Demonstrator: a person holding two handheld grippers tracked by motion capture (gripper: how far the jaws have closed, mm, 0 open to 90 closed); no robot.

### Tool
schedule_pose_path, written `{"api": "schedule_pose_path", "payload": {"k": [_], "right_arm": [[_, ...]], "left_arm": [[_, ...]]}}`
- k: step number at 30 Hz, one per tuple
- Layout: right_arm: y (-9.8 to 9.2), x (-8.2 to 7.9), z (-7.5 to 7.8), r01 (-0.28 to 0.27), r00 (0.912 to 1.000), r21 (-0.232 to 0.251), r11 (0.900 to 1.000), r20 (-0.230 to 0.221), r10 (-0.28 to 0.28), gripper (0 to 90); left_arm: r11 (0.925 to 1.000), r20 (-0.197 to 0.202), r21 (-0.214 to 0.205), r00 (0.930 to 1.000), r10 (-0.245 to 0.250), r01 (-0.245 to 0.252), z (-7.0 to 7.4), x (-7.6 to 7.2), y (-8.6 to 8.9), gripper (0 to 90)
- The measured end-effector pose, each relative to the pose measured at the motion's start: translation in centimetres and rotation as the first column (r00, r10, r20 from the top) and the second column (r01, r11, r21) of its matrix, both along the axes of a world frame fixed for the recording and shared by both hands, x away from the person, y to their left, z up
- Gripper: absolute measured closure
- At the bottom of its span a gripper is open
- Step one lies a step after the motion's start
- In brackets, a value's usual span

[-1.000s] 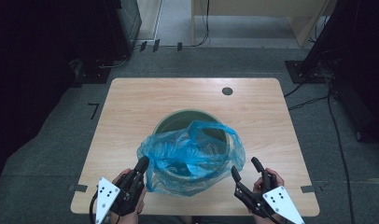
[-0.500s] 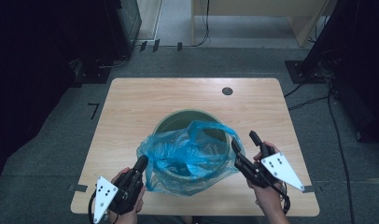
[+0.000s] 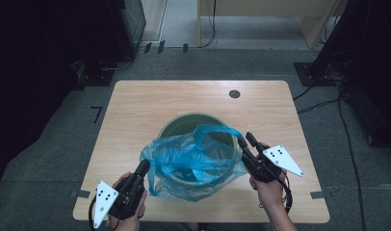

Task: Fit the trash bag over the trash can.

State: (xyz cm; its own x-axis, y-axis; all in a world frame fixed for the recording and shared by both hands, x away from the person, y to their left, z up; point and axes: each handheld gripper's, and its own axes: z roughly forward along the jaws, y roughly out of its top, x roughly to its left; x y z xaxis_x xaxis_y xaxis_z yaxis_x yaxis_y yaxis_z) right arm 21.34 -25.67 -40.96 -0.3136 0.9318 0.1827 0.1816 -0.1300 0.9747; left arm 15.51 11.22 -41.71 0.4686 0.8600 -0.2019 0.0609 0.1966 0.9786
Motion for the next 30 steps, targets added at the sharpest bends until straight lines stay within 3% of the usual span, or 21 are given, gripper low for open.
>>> {"api": "schedule_pose_path", "payload": {"k": [3,7,11,13,16,20,26,30], "right_arm": [[0.0,0.2,-0.5,-0.009,0.9996,-0.012,0.9999,-0.029,0.008,76.7],[0.1,0.2,-0.6,0.022,0.9996,-0.044,0.9988,-0.019,-0.023,90.0],[-0.3,0.2,-0.2,0.086,0.9963,-0.060,0.9945,0.012,-0.085,90.0],[-1.0,0.4,-0.1,0.145,0.9894,-0.054,0.9879,0.020,-0.144,90.0],[-1.3,0.7,-0.2,0.171,0.9852,-0.054,0.9837,0.021,-0.170,90.0],[-1.3,1.2,-0.3,0.198,0.9799,-0.064,0.9780,0.035,-0.196,90.0],[-0.6,2.2,0.6,0.200,0.9758,-0.058,0.9781,0.102,-0.194,90.0],[0.1,3.5,0.8,0.196,0.9779,-0.080,0.9773,0.089,-0.189,90.0]], "left_arm": [[1.0000,-0.003,-0.002,1.0000,0.007,-0.007,0.0,0.1,0.1,89.5],[0.9999,0.001,-0.001,0.9999,0.016,-0.016,0.0,0.1,0.3,89.7],[0.9996,0.000,-0.003,0.9996,0.028,-0.028,-0.1,0.2,0.6,89.8],[0.9995,-0.002,-0.003,0.9995,0.030,-0.030,-0.1,0.3,0.8,89.9],[0.9995,-0.001,0.000,0.9995,0.031,-0.031,-0.2,0.5,0.7,89.9],[0.9989,0.009,0.019,0.9991,0.042,-0.042,-0.1,1.1,0.5,89.9],[0.9965,0.024,-0.001,0.9962,0.083,-0.083,0.8,2.6,0.8,90.0],[0.9938,0.009,-0.008,0.9938,0.111,-0.111,0.8,4.3,1.0,90.0]]}}
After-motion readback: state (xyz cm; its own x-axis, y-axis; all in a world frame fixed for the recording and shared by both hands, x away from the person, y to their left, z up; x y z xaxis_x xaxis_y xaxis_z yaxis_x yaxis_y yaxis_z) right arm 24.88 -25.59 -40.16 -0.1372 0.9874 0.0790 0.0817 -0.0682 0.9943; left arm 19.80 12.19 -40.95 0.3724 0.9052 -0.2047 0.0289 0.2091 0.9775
